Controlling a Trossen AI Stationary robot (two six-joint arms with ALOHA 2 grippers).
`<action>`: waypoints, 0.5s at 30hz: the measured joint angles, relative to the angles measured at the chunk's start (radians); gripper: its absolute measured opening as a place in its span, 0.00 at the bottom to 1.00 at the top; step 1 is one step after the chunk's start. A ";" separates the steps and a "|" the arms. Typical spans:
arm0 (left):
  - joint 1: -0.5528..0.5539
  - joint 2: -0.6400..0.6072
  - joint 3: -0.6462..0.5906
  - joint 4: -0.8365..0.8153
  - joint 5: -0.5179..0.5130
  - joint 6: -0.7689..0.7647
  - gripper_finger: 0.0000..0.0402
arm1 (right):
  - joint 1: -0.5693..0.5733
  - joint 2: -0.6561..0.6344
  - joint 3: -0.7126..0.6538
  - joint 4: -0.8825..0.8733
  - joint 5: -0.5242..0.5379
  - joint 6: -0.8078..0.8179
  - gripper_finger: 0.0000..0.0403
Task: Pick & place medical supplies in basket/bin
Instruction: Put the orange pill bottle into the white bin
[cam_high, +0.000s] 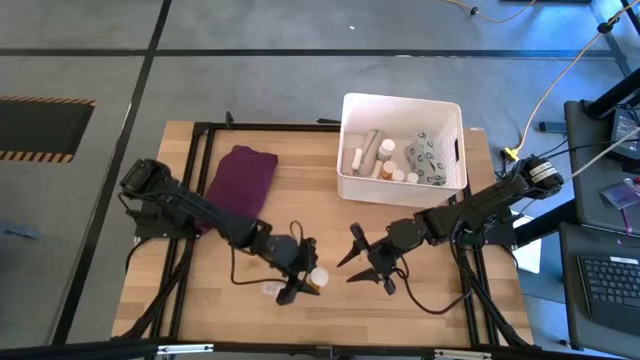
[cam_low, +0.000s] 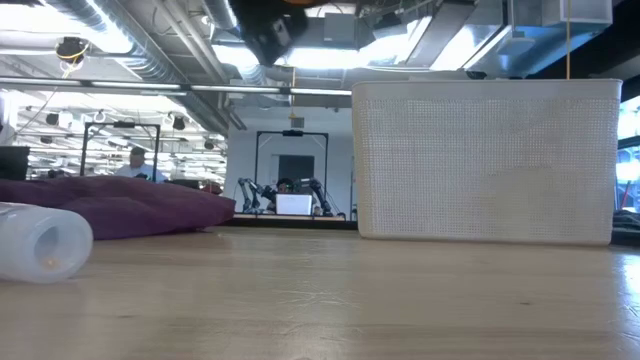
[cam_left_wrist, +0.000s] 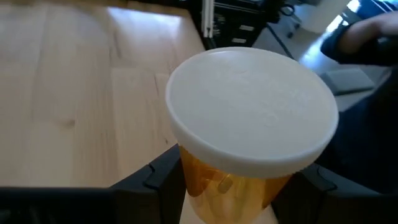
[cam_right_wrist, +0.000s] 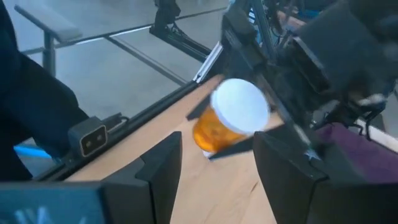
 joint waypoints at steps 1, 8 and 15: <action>0.013 0.000 0.000 0.001 0.024 0.031 0.46 | 0.000 0.000 0.000 0.000 0.000 0.013 0.50; 0.066 0.000 0.000 0.001 0.161 0.160 0.46 | 0.000 0.000 0.000 -0.019 0.003 0.043 0.50; 0.109 0.000 0.000 0.002 0.169 0.195 0.46 | -0.001 0.000 0.000 0.019 0.004 0.071 0.70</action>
